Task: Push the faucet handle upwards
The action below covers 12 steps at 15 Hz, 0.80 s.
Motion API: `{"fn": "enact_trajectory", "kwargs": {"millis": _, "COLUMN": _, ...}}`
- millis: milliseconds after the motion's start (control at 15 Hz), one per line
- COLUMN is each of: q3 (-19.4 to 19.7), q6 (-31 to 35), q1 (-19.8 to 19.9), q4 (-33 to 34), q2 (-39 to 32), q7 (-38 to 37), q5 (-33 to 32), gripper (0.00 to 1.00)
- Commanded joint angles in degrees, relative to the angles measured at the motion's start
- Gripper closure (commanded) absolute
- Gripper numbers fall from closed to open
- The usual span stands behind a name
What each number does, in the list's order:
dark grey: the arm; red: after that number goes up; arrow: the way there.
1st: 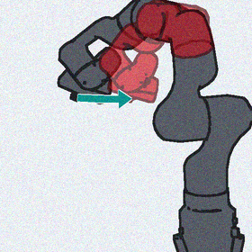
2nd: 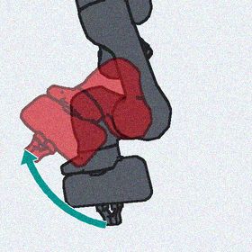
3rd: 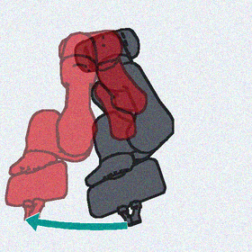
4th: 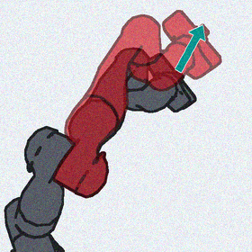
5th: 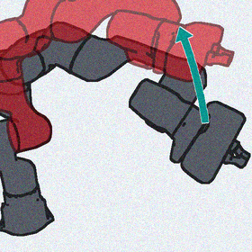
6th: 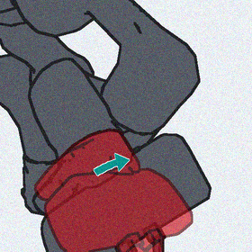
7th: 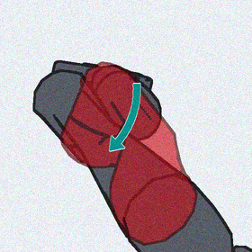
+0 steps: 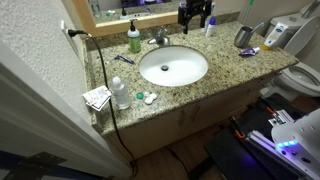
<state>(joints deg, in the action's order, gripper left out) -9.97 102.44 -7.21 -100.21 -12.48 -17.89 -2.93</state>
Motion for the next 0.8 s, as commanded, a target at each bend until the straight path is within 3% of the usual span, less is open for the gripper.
{"fn": "enact_trajectory", "kwargs": {"millis": 0, "q3": 1.66, "q6": 5.37, "q1": -1.94, "q4": 9.80, "q2": -9.63, "q7": 0.29, "q5": -0.63, "gripper": 0.00}}
{"fn": "enact_trajectory", "kwargs": {"millis": 267, "q3": 4.74, "q6": 3.00, "q1": -4.14, "q4": 23.27, "q2": -19.58, "q7": -4.13, "q5": -2.08, "gripper": 0.00}}
{"fn": "enact_trajectory", "kwargs": {"millis": 333, "q3": 4.33, "q6": 5.86, "q1": -3.83, "q4": 15.17, "q2": -14.22, "q7": -2.16, "q5": -0.93, "gripper": 0.00}}
{"fn": "enact_trajectory", "kwargs": {"millis": 467, "q3": 5.25, "q6": 5.37, "q1": -4.32, "q4": 19.92, "q2": -17.87, "q7": -3.04, "q5": -0.88, "gripper": 0.00}}
{"fn": "enact_trajectory", "kwargs": {"millis": 733, "q3": 6.58, "q6": 4.14, "q1": -4.47, "q4": 22.61, "q2": -22.31, "q7": -3.71, "q5": -1.18, "gripper": 0.00}}
